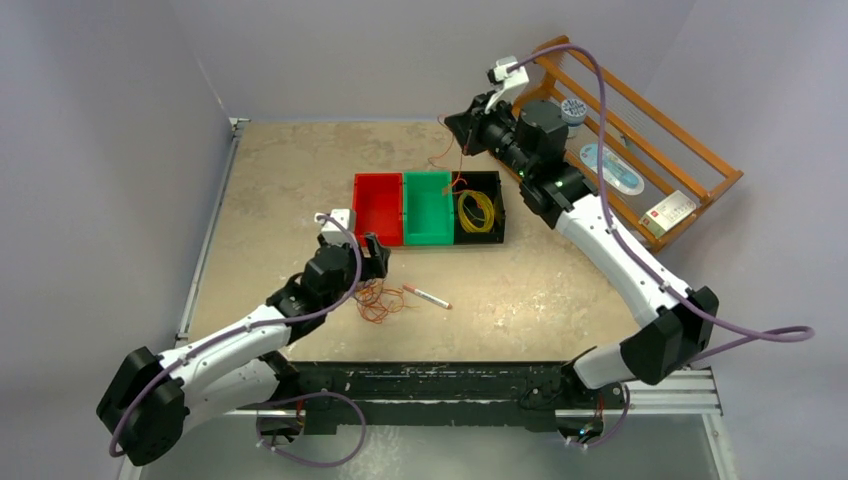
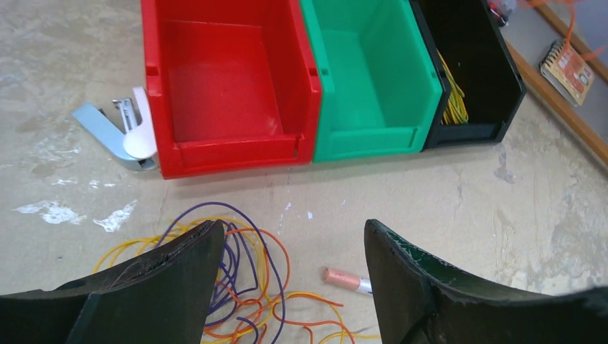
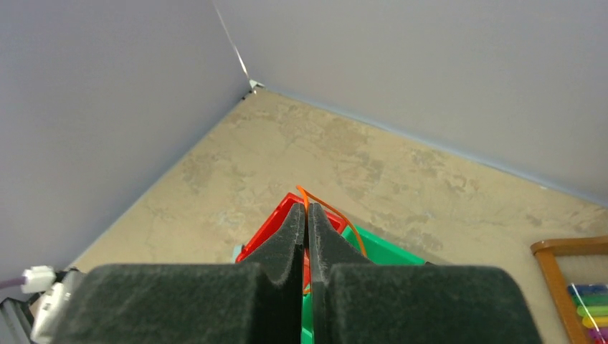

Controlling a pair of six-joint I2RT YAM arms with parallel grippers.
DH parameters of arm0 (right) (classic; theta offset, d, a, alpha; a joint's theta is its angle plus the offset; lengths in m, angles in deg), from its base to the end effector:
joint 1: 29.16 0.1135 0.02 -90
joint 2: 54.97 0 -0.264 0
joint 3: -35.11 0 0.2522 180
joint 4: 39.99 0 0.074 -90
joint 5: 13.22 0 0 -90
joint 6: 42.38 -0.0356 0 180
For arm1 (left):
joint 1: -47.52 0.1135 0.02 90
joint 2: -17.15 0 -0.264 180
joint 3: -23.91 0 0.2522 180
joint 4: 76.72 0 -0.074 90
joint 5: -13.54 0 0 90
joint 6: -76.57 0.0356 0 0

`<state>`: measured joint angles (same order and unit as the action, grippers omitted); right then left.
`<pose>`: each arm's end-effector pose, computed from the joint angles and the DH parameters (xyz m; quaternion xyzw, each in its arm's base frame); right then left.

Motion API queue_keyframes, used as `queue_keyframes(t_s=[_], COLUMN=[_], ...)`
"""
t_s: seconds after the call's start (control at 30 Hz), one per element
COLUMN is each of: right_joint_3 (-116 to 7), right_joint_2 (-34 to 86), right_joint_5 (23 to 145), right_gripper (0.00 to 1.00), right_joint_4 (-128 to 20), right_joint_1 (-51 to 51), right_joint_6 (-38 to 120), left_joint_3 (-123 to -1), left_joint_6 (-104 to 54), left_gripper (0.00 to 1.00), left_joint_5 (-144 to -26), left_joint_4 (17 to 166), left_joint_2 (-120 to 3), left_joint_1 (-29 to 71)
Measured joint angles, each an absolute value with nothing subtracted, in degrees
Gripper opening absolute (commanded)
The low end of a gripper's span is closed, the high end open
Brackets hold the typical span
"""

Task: Untangle the cables

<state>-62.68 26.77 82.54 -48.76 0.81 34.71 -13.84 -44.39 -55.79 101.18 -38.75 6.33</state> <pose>0.2867 0.1694 0.4584 -0.1352 0.6471 0.3049 0.6856 0.1681 -0.1304 0.2164 -0.0302 0.8130 -0.2123 0.5413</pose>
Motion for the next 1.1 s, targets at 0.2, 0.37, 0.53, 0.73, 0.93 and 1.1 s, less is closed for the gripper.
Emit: queue_keyframes(t_s=[0.2,0.37,0.53,0.73,0.93,1.1], right_joint_3=[-62.7,-62.7,-62.7,-61.8,-60.3,-59.8], right_joint_2=[29.9,30.7,32.6,37.2,40.5,41.5], right_joint_5=[83.8,84.0,85.2,87.3,88.5,88.8], right_gripper=[0.0,0.0,0.0,0.0,0.0,0.0], right_joint_4=[-48.6,-47.4,-45.8,-43.9,-43.5,-43.5], right_joint_1=[0.8,0.8,0.8,0.8,0.8,0.8], right_joint_6=[34.7,34.7,34.4,33.7,33.5,33.3], left_joint_3=[-17.3,-19.7,-23.5,-24.9,-24.9,-24.9], left_joint_6=[-45.5,-47.1,-47.3,-47.3,-47.3,-47.3], left_gripper=[0.71,0.71,0.72,0.72,0.72,0.72], left_joint_5=[-57.3,-57.5,-55.3,-52.9,-52.6,-52.5], left_joint_4=[95.7,89.4,83.8,80.2,79.0,79.1], left_joint_2=[-37.2,-36.5,-36.5,-36.5,-36.4,-36.3], left_joint_1=[12.6,20.2,20.8,20.8,20.8,20.8])
